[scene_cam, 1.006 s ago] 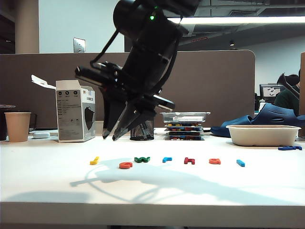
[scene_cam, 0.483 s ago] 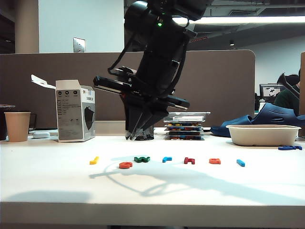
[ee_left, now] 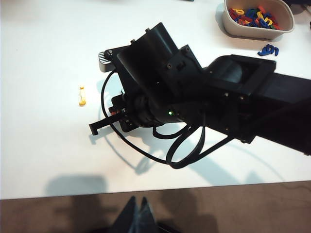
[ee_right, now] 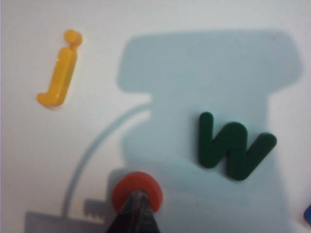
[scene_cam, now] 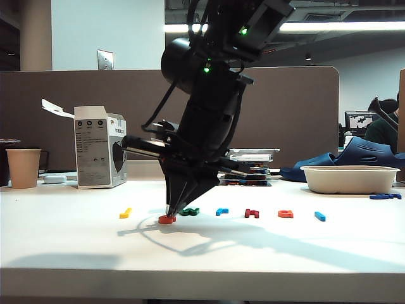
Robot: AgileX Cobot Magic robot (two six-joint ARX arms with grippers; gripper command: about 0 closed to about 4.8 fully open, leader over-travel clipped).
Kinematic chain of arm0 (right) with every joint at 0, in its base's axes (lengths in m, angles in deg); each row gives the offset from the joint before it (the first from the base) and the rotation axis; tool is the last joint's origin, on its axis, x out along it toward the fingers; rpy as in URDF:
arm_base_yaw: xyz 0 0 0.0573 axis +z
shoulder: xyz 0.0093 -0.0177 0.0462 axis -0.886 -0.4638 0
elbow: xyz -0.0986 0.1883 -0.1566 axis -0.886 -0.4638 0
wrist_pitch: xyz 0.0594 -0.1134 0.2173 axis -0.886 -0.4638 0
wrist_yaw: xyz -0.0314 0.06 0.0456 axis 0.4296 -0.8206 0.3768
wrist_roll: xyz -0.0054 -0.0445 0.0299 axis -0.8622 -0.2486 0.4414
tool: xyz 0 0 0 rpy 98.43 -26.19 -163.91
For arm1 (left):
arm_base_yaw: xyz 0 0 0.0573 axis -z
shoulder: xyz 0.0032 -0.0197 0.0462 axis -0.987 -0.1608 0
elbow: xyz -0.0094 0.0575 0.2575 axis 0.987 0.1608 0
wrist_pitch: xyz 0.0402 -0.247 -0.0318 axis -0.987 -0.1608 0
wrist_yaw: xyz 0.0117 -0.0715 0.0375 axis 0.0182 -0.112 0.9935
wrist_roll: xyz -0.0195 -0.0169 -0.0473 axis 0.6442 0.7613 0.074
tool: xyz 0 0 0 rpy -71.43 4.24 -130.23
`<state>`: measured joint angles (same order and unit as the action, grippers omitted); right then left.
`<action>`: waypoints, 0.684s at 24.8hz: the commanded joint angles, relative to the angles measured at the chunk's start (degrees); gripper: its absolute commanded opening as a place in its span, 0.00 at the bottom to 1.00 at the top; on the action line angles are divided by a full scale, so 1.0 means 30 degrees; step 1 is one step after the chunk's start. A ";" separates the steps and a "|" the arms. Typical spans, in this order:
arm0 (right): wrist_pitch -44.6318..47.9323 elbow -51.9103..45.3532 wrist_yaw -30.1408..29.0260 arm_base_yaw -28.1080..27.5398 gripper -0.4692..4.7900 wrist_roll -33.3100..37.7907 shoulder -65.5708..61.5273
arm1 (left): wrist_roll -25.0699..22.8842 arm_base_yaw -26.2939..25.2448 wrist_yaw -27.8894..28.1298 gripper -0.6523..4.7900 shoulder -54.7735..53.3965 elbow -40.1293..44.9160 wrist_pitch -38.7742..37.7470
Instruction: Select the appropriate letters from the row of letter magnets placed on the table to arrange into the word "car".
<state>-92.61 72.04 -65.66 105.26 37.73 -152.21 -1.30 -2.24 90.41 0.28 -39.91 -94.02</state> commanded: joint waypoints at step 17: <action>0.0313 0.0036 -0.0823 0.0379 0.08 0.0408 -0.0226 | -0.0015 -0.0007 0.0051 0.11 0.0051 -0.0029 0.0044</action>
<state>-91.76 72.06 -66.91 106.14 38.67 -152.69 -1.30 -2.24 90.41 0.28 -39.91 -94.02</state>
